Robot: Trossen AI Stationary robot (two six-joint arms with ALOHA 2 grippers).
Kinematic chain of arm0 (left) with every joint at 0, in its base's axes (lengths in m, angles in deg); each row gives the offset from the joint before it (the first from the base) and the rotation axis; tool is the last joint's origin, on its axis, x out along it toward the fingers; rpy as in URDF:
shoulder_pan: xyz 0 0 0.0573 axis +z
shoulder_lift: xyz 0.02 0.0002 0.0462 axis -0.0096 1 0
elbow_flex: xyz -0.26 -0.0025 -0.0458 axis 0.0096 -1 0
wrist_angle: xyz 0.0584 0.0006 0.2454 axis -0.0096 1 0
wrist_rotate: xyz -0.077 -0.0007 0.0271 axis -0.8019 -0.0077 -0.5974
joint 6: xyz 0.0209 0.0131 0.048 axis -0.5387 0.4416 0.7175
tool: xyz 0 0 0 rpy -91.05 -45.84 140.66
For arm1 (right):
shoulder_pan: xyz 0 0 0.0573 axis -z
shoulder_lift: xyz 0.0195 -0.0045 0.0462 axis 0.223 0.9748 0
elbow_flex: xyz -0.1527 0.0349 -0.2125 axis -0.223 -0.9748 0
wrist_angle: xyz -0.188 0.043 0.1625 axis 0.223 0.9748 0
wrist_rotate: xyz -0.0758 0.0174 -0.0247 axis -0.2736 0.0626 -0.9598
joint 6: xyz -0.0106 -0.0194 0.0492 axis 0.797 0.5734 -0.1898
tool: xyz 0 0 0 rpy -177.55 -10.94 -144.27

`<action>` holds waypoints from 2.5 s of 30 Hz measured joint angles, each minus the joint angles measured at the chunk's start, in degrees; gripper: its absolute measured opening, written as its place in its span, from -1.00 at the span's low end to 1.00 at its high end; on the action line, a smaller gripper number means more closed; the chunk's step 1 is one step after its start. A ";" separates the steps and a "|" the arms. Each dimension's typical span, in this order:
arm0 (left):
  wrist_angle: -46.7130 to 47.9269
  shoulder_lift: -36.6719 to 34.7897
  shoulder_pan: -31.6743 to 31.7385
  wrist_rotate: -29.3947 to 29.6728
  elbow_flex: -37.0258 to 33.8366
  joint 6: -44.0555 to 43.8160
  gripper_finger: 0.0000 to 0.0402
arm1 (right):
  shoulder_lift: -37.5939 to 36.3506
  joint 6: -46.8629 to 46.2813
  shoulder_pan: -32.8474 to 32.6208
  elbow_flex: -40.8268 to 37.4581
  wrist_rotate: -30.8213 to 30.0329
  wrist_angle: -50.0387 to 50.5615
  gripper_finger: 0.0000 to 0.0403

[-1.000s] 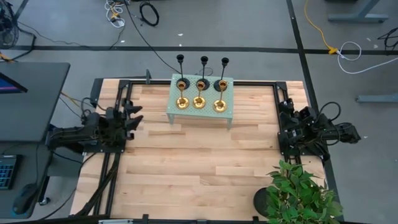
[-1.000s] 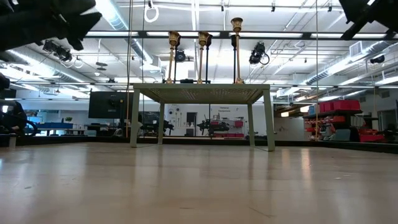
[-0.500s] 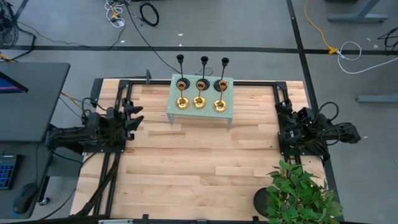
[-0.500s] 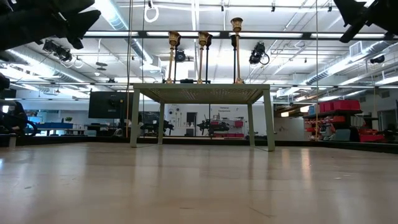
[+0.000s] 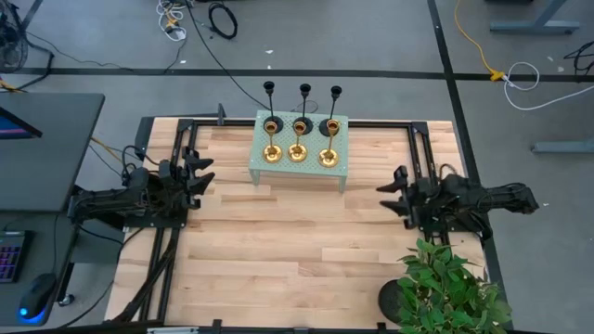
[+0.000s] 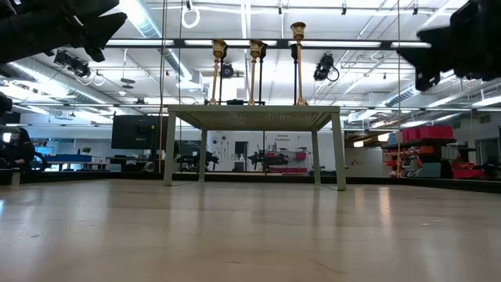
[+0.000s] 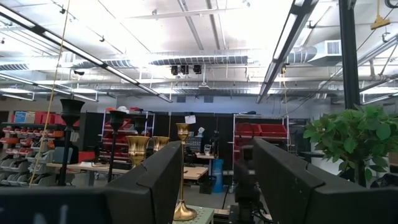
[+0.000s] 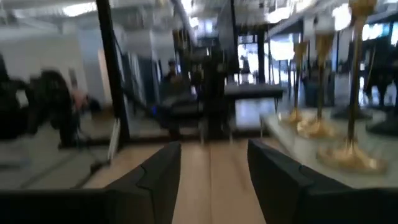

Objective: Pick & Place candle stick holders
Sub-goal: Return to Home Position

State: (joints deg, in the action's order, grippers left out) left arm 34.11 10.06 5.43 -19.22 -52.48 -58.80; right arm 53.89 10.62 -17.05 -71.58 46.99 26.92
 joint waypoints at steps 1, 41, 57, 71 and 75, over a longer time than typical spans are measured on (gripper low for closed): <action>0.01 0.00 0.00 0.00 0.00 0.00 -0.02 | 0.00 0.00 0.00 0.00 0.05 2.44 -0.08; 27.06 0.73 2.21 -1.14 0.01 -0.09 -0.02 | 0.26 0.04 0.00 -0.02 -0.12 10.02 -0.08; 27.01 0.76 2.21 -1.14 0.00 -0.07 -0.02 | 0.26 0.04 0.00 -0.02 -0.12 10.00 -0.08; 27.01 0.79 2.19 -1.14 0.01 -0.04 -0.02 | 0.26 0.04 0.00 0.02 -0.12 10.00 -0.08; 27.01 0.79 2.19 -1.14 0.00 -0.04 -0.02 | 0.26 0.02 0.00 0.02 -0.12 10.00 -0.08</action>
State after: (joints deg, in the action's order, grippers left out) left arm 61.12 10.84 7.62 -20.36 -52.48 -58.84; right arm 54.15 10.64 -17.05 -71.55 46.87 36.91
